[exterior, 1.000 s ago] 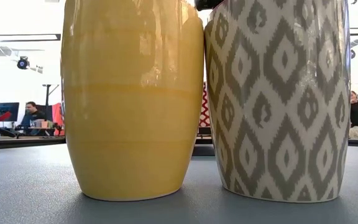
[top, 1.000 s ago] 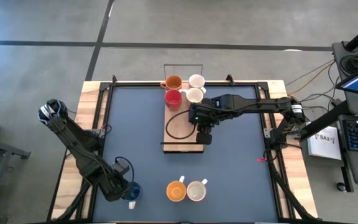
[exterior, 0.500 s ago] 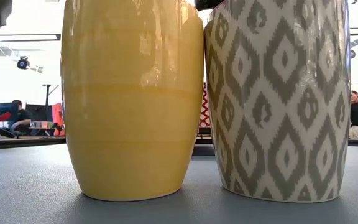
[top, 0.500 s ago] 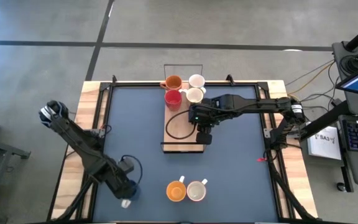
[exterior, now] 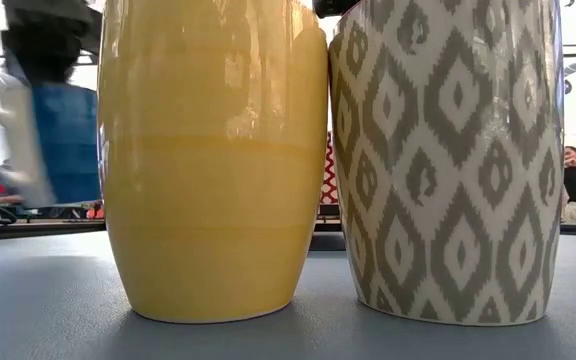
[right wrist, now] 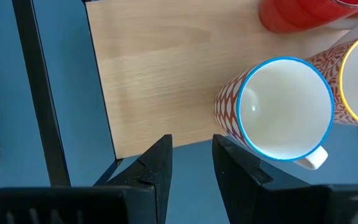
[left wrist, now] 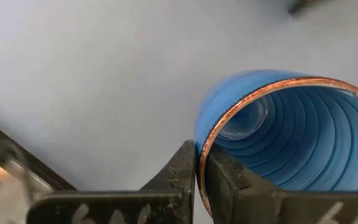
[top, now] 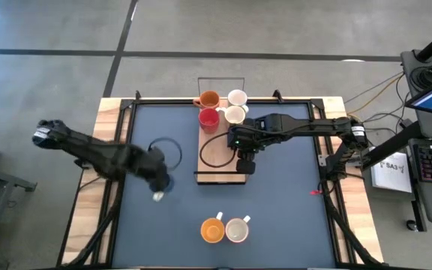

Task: Place coffee mugs
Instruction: Put the blue mug on the shelf

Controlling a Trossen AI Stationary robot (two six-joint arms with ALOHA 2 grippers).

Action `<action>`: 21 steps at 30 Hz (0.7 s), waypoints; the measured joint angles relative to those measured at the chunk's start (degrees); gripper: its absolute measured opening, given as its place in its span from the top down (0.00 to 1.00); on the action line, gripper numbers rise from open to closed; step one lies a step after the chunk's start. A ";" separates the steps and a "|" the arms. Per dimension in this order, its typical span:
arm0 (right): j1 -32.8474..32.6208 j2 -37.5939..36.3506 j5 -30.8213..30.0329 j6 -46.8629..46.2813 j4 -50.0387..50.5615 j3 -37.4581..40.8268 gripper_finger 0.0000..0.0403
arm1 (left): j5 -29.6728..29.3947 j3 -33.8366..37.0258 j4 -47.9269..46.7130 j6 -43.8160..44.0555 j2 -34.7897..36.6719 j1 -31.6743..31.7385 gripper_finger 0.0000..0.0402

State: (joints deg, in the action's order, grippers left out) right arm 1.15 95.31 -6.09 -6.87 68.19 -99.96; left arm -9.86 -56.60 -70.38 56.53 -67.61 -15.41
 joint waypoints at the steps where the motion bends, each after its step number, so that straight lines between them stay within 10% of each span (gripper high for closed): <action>1: 0.00 0.00 0.00 -0.04 -0.04 0.01 0.74 | -0.93 0.00 0.04 -3.47 0.27 2.81 0.99; 12: 0.00 0.00 0.03 -2.69 -0.01 0.01 0.74 | -0.70 0.02 9.55 -32.29 -4.04 32.11 1.00; 21: 0.00 0.00 0.07 -4.09 0.62 0.01 0.74 | 2.30 -0.16 12.56 -36.58 -11.88 40.19 0.98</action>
State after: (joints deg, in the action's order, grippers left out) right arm 1.15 95.31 -6.02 -10.96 68.81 -99.94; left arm -7.56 -56.76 -57.82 19.95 -79.49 24.78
